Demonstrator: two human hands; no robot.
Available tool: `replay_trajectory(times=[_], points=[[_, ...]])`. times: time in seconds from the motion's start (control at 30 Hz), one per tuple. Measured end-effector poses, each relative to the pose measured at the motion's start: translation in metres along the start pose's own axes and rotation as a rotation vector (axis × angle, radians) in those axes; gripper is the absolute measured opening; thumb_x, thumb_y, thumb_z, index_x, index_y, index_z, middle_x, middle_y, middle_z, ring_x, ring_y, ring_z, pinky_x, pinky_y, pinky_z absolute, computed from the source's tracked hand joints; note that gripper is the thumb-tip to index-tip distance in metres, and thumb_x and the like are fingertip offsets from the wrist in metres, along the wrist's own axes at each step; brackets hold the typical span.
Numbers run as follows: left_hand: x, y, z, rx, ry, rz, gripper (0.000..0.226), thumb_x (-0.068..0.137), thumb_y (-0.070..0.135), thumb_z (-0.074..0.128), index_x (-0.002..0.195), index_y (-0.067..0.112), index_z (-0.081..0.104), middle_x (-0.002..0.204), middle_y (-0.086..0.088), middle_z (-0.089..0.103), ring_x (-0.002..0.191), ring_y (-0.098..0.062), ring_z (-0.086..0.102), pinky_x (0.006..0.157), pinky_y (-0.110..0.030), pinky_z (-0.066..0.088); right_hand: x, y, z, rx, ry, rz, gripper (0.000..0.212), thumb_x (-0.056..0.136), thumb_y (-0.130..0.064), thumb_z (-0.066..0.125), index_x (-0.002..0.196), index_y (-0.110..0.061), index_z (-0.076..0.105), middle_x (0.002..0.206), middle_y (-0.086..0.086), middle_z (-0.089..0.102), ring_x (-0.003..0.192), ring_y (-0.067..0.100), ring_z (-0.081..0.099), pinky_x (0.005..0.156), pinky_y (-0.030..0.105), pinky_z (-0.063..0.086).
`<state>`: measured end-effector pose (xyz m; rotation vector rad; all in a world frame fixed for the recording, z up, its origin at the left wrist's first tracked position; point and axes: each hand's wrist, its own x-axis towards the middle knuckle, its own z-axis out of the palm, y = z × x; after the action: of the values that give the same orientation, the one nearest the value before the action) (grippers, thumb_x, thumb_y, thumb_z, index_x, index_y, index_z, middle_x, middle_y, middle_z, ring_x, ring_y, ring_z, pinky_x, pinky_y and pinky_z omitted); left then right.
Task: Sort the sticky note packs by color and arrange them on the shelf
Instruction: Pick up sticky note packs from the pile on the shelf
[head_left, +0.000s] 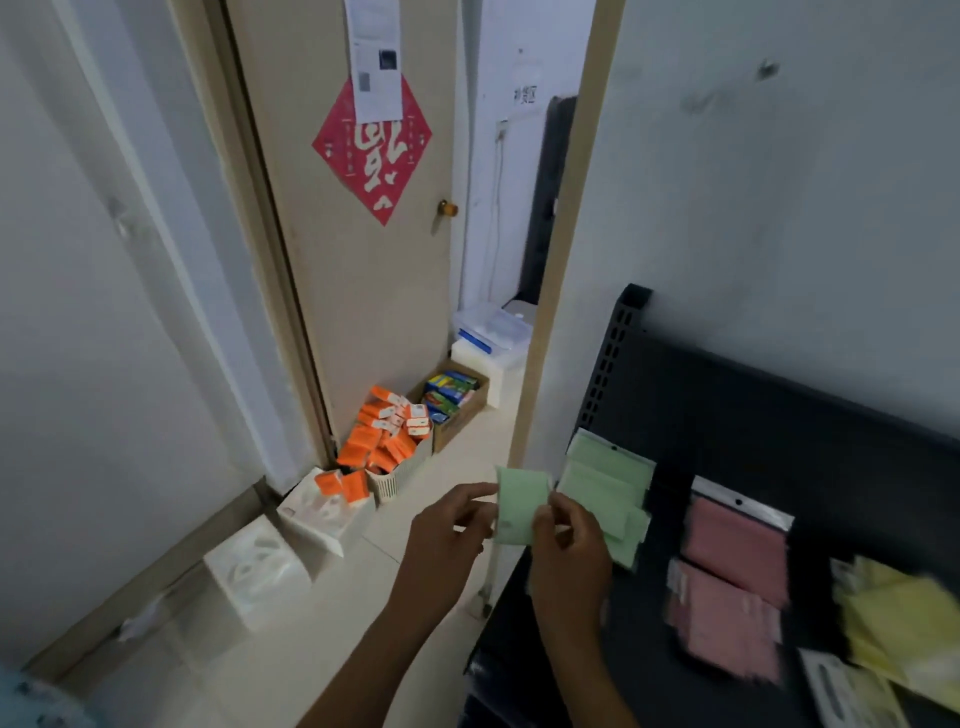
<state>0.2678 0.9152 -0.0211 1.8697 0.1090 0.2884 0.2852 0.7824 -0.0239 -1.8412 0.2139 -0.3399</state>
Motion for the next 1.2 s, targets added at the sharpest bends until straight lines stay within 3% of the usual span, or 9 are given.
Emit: replay_trajectory(times=[0.1, 0.2, 0.27, 0.5, 0.6, 0.67, 0.83, 1.03, 1.2], points=[[0.012, -0.005, 0.000, -0.044, -0.113, -0.010, 0.015, 0.099, 0.019, 0.062, 0.109, 0.028, 0.070, 0.083, 0.005, 0.075, 0.073, -0.010, 0.071, 0.064, -0.023, 0.056, -0.005, 0.000, -0.001, -0.057, 0.094, 0.023, 0.018, 0.098, -0.019, 0.059, 0.114, -0.020, 0.066, 0.108, -0.007, 0.060, 0.092, 0.007, 0.060, 0.080, 0.023, 0.049], [0.013, -0.001, 0.007, -0.074, -0.200, -0.005, 0.011, 0.099, 0.019, 0.062, 0.094, 0.015, 0.071, 0.074, 0.002, 0.073, 0.062, -0.014, 0.070, 0.060, -0.025, 0.056, -0.018, 0.003, -0.010, -0.117, 0.180, 0.042, 0.013, 0.099, -0.020, 0.058, 0.109, -0.019, 0.067, 0.106, -0.004, 0.057, 0.087, 0.003, 0.058, 0.071, 0.006, 0.043], [0.010, 0.002, 0.012, -0.100, -0.270, -0.044, 0.015, 0.098, 0.019, 0.064, 0.086, 0.012, 0.069, 0.070, 0.000, 0.072, 0.057, -0.017, 0.069, 0.058, -0.030, 0.057, -0.029, 0.007, -0.018, -0.179, 0.227, 0.063, 0.007, 0.100, -0.023, 0.058, 0.101, -0.023, 0.065, 0.104, -0.002, 0.055, 0.083, -0.001, 0.056, 0.068, 0.002, 0.039], [0.006, -0.010, 0.025, -0.028, -0.439, 0.009, 0.027, 0.093, 0.032, 0.071, 0.077, 0.011, 0.065, 0.065, 0.002, 0.067, 0.055, -0.008, 0.065, 0.053, -0.022, 0.052, -0.049, 0.018, -0.031, -0.440, 0.260, 0.117, 0.012, 0.099, -0.033, 0.058, 0.089, -0.026, 0.061, 0.096, -0.003, 0.051, 0.073, 0.000, 0.051, 0.062, 0.010, 0.036], [0.011, -0.028, 0.028, 0.141, -0.451, 0.132, 0.031, 0.094, 0.047, 0.064, 0.071, 0.028, 0.058, 0.067, 0.008, 0.061, 0.065, -0.005, 0.060, 0.061, -0.022, 0.049, -0.049, 0.017, -0.031, -0.504, 0.235, 0.170, 0.011, 0.096, -0.038, 0.062, 0.101, -0.029, 0.058, 0.102, -0.005, 0.049, 0.077, 0.007, 0.051, 0.069, 0.022, 0.038], [0.014, -0.034, 0.029, 0.199, -0.453, 0.172, 0.032, 0.094, 0.053, 0.060, 0.071, 0.032, 0.054, 0.069, 0.009, 0.058, 0.068, -0.005, 0.058, 0.062, -0.024, 0.048, -0.049, 0.019, -0.032, -0.482, 0.241, 0.195, 0.025, 0.094, -0.039, 0.065, 0.115, -0.026, 0.059, 0.108, -0.005, 0.052, 0.085, 0.007, 0.052, 0.075, 0.023, 0.039], [0.010, -0.033, 0.029, 0.169, -0.411, 0.214, 0.029, 0.096, 0.046, 0.061, 0.073, 0.030, 0.053, 0.069, 0.008, 0.056, 0.068, -0.009, 0.057, 0.059, -0.019, 0.044, -0.054, 0.018, -0.033, -0.429, 0.243, 0.178, 0.037, 0.093, -0.042, 0.065, 0.126, -0.027, 0.055, 0.116, -0.008, 0.053, 0.087, -0.003, 0.051, 0.077, 0.020, 0.040], [0.002, -0.011, 0.036, 0.104, -0.383, 0.390, 0.020, 0.095, 0.046, 0.055, 0.078, 0.035, 0.051, 0.072, 0.011, 0.052, 0.070, -0.013, 0.055, 0.062, -0.025, 0.047, -0.056, 0.018, -0.048, -0.493, 0.347, 0.214, 0.038, 0.097, -0.041, 0.059, 0.131, -0.027, 0.054, 0.134, -0.002, 0.053, 0.102, 0.016, 0.058, 0.086, 0.031, 0.045], [-0.001, 0.010, 0.067, 0.160, -0.472, 0.601, 0.017, 0.098, 0.045, 0.051, 0.087, 0.033, 0.056, 0.088, 0.020, 0.051, 0.087, -0.003, 0.050, 0.077, -0.023, 0.045, -0.055, 0.022, -0.079, -0.603, 0.323, 0.140, 0.038, 0.099, -0.041, 0.054, 0.136, -0.032, 0.047, 0.123, -0.001, 0.053, 0.102, 0.022, 0.062, 0.077, 0.035, 0.050]])
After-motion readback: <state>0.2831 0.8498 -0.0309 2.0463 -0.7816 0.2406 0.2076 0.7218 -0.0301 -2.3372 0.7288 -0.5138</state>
